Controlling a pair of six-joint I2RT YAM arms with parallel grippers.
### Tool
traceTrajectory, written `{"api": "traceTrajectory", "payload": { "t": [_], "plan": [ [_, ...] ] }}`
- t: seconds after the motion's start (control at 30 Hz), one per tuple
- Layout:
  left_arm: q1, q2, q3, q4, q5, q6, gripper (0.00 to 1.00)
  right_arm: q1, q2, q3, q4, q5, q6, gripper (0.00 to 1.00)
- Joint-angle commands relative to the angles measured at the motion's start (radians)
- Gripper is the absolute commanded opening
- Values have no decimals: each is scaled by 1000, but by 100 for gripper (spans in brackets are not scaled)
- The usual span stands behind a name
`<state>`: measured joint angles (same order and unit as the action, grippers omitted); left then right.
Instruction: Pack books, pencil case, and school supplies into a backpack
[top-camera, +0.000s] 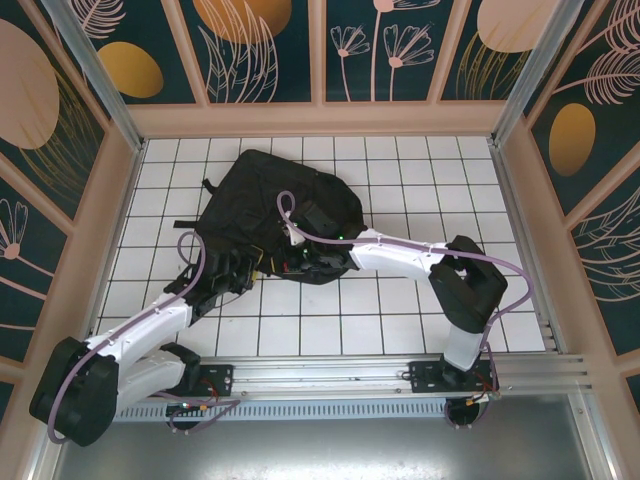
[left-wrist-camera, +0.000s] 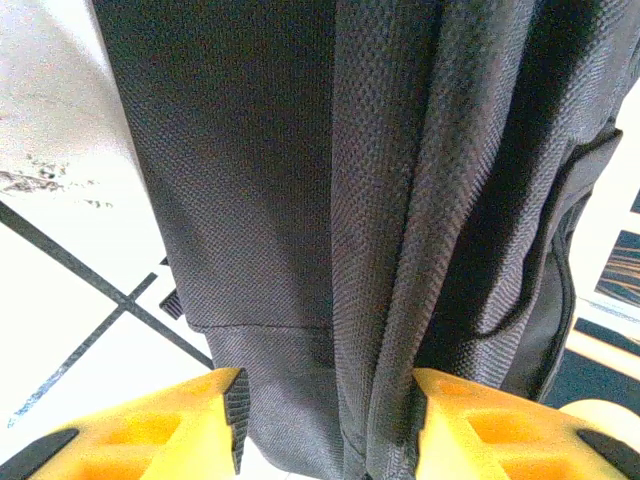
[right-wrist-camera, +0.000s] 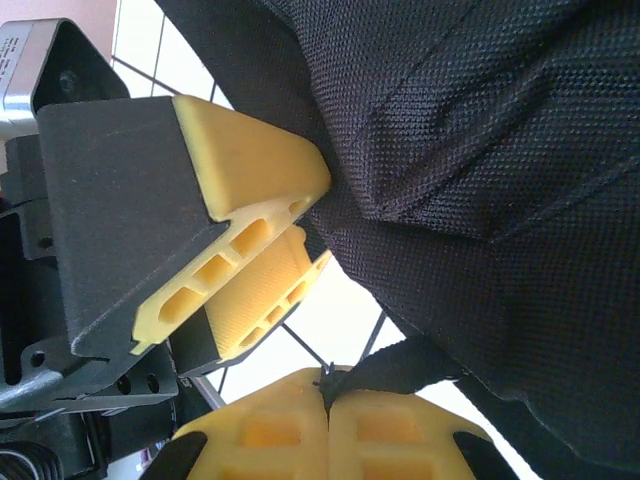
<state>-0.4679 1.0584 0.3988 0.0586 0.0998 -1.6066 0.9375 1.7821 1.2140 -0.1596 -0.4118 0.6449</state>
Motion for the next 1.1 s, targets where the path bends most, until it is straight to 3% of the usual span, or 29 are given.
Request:
{"api": "traceTrajectory", "payload": {
  "t": [0.0,0.57,0.67,0.87,1.07],
  "plan": [
    [-9,5,-10,44,-8,-27,45,-6,-38,-20,54,-16,18,0],
    [-59,65,30,104,-43,-55,46,-2,-52,-59,92,-36,47,0],
    [-60,79,26,110,-69,-48,36,-3,-61,-63,91,-35,46,0],
    [-58,128,31,144,-109,-29,0,-5,-60,-41,-7,1,-12,0],
    [-44,74,68,-14,-202,15,0,-35,-72,1,-216,60,-117,0]
  ]
}}
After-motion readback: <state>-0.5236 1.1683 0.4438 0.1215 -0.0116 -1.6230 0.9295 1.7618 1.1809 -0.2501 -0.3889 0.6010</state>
